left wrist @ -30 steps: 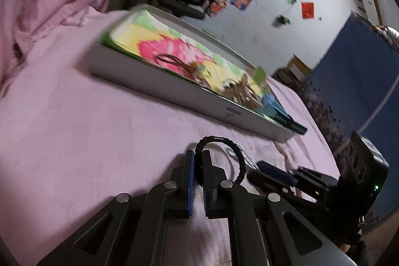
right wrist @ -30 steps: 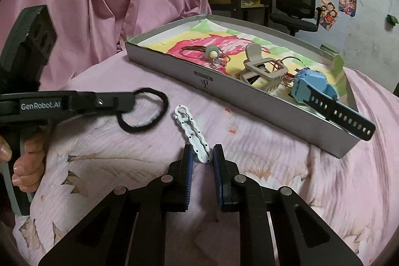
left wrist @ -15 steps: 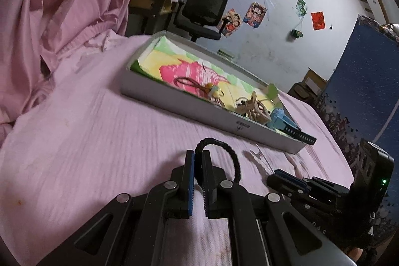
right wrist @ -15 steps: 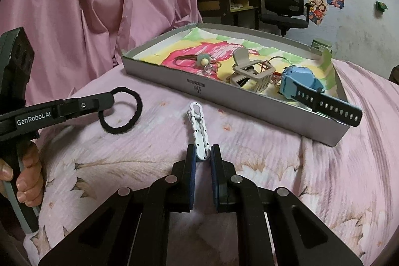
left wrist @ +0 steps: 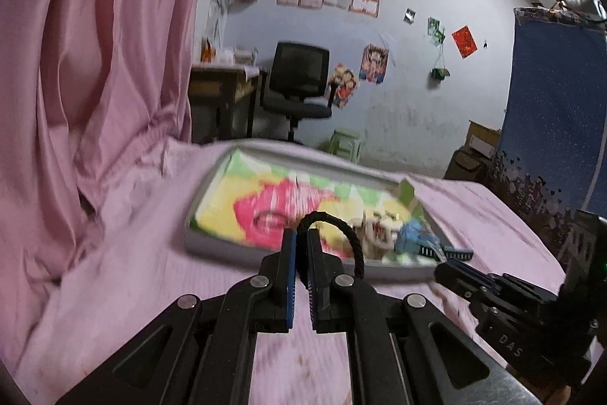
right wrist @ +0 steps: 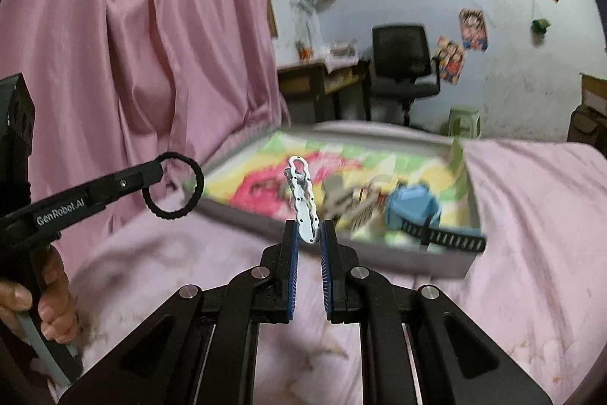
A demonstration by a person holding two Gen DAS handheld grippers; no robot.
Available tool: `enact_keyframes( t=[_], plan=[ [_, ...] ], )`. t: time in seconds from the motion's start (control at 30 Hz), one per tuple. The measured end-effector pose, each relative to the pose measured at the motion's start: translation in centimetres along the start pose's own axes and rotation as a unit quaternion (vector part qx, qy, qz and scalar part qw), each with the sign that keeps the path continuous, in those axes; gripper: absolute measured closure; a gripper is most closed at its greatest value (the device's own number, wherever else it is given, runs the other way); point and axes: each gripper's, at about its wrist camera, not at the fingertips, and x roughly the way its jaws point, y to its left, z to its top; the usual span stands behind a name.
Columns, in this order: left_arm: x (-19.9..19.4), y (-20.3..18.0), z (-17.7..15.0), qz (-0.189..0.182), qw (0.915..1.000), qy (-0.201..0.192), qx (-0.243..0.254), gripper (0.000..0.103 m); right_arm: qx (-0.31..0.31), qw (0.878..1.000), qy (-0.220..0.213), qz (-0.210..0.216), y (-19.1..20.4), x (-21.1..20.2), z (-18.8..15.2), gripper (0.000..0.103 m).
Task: Organize jewelry
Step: 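Carry the hair tie and clip into the tray and open both tools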
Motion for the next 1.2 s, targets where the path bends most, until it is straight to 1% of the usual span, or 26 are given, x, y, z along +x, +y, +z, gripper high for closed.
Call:
enact_keyframes(
  t=[0.13,0.3,0.47,0.63,0.7,0.77,0.87,0.97,1.1,1.2],
  plan=[
    [0.2,-0.5,1.6,0.016,0.9992,-0.035,0.007,0.097,0.007,0.999,-0.041,-0.012,-0.2,0.1,1.6,0.093],
    [1.7,-0.9,3.4,0.034,0.997,-0.068,0.013,0.097,0.027,0.996,-0.085,-0.023,-1.1,1.6,3.6,0.093],
    [3.9,-1.1,4.5,0.05,0.9946,-0.088,0.022,0.097,0.046,0.994,-0.095,-0.034,-1.7,4.2,4.2,0.093],
    [7.1,-0.7,5.1,0.063,0.9935,-0.091,0.027,0.097,0.035,0.994,-0.092,-0.043,-1.7,7.4,4.8,0.093],
    [8.4,-0.3,5.3,0.068,0.9936,-0.086,0.025,0.097,0.029,0.995,-0.085,-0.046,-1.7,8.5,5.0,0.093],
    [10.0,0.2,5.5,0.074,0.9946,-0.07,0.019,0.097,0.022,0.996,-0.069,-0.052,-1.6,9.9,4.9,0.093],
    [11.9,1.1,5.4,0.082,0.9961,-0.034,0.0,0.097,0.027,0.998,-0.035,-0.052,-1.9,11.3,4.3,0.093],
    [13.6,2.1,5.0,0.085,0.9962,0.011,-0.018,0.097,0.025,0.998,-0.004,-0.054,-1.7,12.3,3.7,0.093],
    [15.1,2.9,4.4,0.083,0.9941,0.062,-0.034,0.097,0.019,0.998,0.017,-0.057,-1.5,13.2,3.4,0.093],
    [15.7,3.1,4.0,0.082,0.9929,0.078,-0.036,0.097,0.021,0.998,0.032,-0.058,-1.6,13.7,3.0,0.093]
  ],
)
